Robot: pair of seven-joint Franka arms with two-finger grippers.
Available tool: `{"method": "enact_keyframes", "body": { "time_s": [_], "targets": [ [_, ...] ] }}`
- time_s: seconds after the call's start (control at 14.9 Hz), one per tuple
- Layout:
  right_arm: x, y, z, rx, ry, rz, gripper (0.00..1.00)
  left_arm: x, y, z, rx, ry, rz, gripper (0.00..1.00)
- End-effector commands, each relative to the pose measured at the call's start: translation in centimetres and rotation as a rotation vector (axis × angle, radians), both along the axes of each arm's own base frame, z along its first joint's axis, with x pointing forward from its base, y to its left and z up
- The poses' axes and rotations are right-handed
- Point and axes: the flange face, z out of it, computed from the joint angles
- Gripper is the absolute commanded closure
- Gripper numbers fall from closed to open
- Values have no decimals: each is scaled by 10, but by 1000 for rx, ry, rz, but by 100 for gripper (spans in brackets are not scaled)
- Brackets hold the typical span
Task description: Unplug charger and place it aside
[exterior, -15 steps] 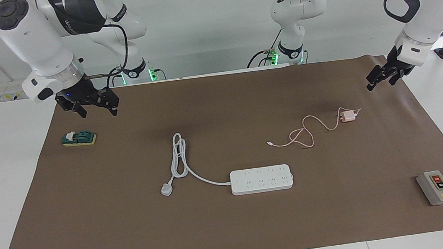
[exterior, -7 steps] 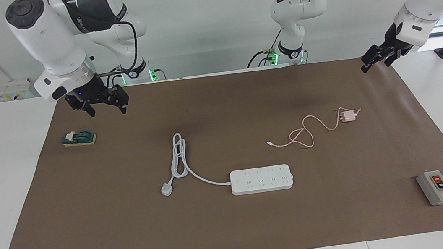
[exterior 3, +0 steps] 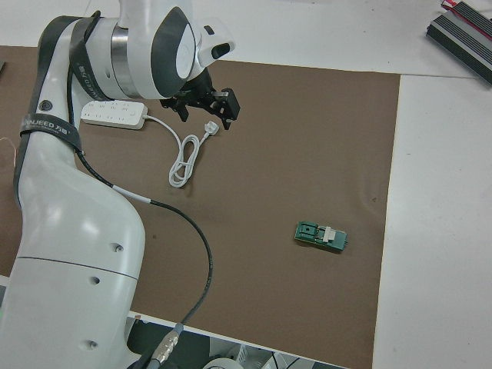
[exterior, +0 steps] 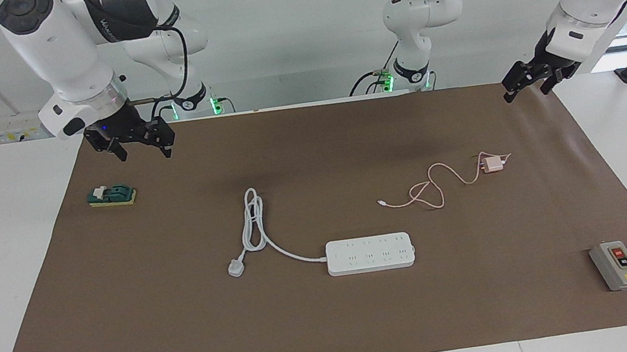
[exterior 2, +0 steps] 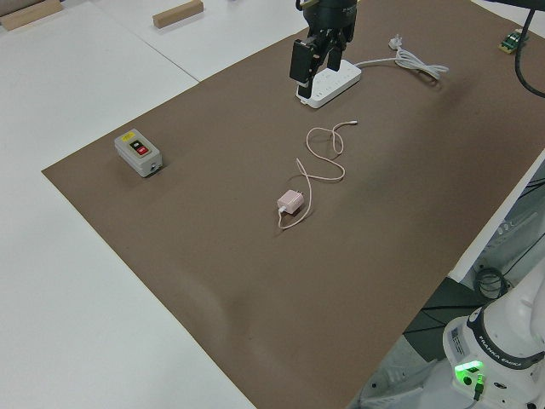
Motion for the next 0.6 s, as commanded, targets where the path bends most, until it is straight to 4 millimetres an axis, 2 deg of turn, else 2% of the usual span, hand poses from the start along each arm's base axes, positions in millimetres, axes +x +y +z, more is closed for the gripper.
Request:
{"method": "enact_keyframes", "body": {
  "time_s": [0.0, 0.13, 0.4, 0.54],
  "targets": [
    [-3, -5, 2, -13, -7, 10, 0, 19, -5, 5, 16, 36, -7, 0],
    [-3, -15, 1, -13, -3, -9, 0, 20, -18, 2, 14, 28, -32, 0],
    [-4, -19, 1, -12, 1, -15, 0, 15, -22, -5, 12, 38, -52, 0],
    [-3, -20, 3, -12, -3, -23, 0, 15, -31, -8, 7, 29, -134, 0]
  ]
}}
